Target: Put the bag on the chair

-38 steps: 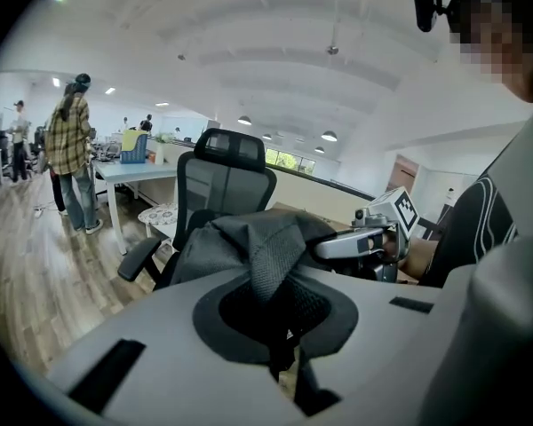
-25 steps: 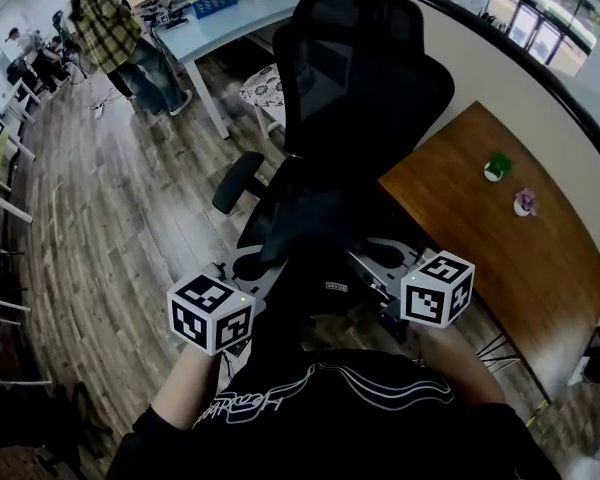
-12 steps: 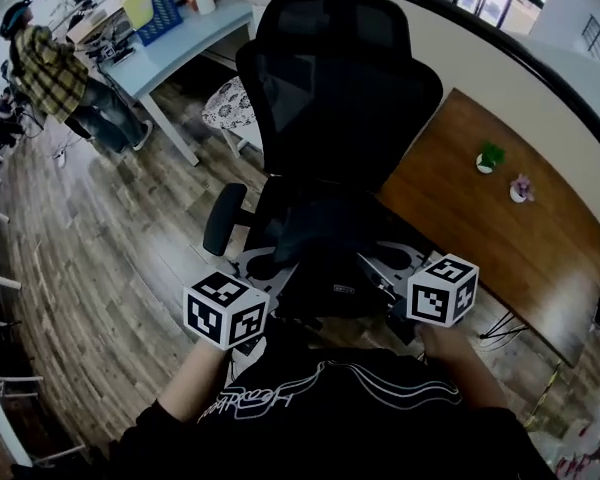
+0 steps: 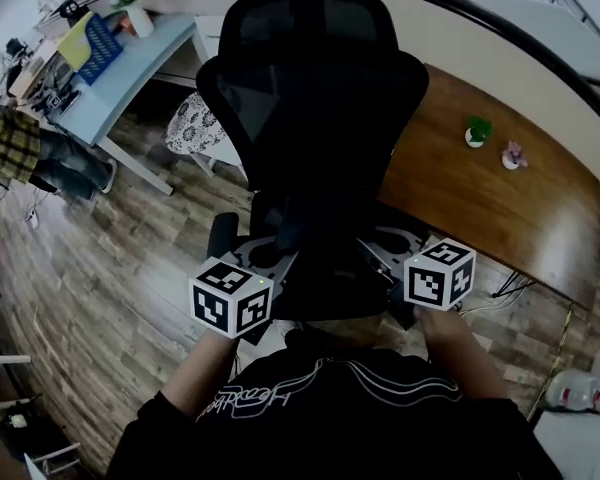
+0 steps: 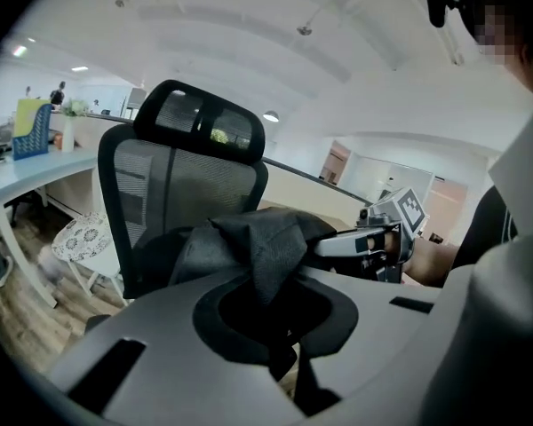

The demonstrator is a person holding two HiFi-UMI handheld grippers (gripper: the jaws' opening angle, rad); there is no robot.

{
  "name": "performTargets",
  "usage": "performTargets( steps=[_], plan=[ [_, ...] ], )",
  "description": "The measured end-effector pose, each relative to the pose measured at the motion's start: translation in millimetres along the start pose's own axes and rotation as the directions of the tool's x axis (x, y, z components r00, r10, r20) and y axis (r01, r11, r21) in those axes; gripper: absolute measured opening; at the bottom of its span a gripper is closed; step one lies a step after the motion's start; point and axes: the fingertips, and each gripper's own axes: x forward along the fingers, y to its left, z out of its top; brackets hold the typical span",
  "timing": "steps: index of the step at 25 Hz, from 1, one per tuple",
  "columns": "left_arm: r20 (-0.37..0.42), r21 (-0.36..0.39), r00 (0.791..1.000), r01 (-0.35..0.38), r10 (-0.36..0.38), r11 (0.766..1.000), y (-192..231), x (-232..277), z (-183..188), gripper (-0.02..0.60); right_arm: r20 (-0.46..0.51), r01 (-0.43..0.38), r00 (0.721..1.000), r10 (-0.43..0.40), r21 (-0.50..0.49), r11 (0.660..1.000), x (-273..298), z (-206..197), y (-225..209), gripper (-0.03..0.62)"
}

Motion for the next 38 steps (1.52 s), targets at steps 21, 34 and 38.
performTargets(
  steps=[21,34,38],
  plan=[
    [-0.060,0.049,0.989,0.136,-0.133,0.990,124,83,6,0.034,0.025,0.260,0.963,-0.267,0.160,0.952,107,11,-88,0.021],
    [-0.122,0.070,0.989,0.094,-0.085,0.993,167,130,-13,0.034,-0.047,0.386,0.923,-0.383,0.105,0.917,146,-9,-134,0.026],
    [-0.137,0.104,0.986,0.110,-0.096,0.988,172,139,-18,0.034,-0.044,0.409,0.912,-0.407,0.087,0.908,151,-14,-144,0.026]
  ],
)
